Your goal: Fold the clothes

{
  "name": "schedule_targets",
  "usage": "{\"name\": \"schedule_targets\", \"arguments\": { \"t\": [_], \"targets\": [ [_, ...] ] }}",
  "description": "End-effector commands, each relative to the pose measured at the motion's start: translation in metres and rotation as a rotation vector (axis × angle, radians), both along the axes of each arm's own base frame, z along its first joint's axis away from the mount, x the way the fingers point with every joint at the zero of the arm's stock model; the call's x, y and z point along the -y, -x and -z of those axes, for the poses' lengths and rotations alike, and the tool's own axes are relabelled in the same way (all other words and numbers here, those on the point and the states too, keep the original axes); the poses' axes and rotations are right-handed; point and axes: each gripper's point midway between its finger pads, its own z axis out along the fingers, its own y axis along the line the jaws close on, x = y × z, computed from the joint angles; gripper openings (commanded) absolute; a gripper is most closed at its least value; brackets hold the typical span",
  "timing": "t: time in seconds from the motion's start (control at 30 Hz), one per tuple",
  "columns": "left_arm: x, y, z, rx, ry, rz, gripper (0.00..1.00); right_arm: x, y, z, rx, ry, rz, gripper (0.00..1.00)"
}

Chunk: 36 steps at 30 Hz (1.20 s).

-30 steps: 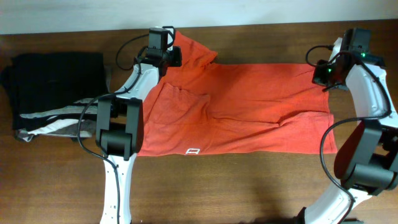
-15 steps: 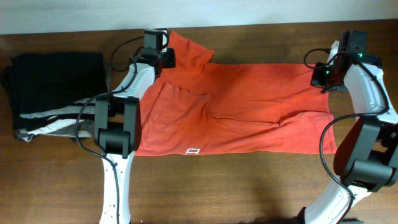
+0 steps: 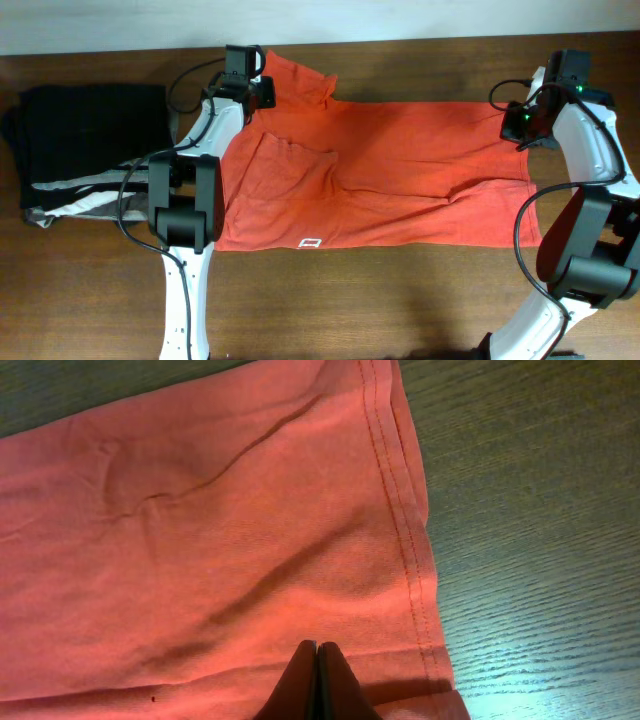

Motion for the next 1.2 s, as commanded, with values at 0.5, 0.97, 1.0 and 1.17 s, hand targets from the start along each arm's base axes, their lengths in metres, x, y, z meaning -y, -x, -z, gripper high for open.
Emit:
{"name": "schedule_targets", "arguments": {
  "t": [0.5, 0.97, 1.0, 1.17],
  "targets": [
    [0.006, -0.033, -0.175, 0.195, 0.038, 0.061, 0.51, 0.006, -0.016, -0.025, 0.056, 0.033, 0.006, 0.64],
    [0.012, -0.034, -0.121, 0.103, 0.051, 0.084, 0.70, 0.030, -0.052, -0.030, 0.175, 0.176, -0.036, 0.60],
    [0.012, -0.034, -0.121, 0.103, 0.051, 0.084, 0.72, 0.033, -0.056, -0.026, 0.180, 0.179, -0.033, 0.60],
    [0.012, -0.032, -0.119, 0.092, 0.050, 0.083, 0.87, 0.044, -0.062, 0.007, 0.155, 0.171, -0.017, 0.60]
  ]
}}
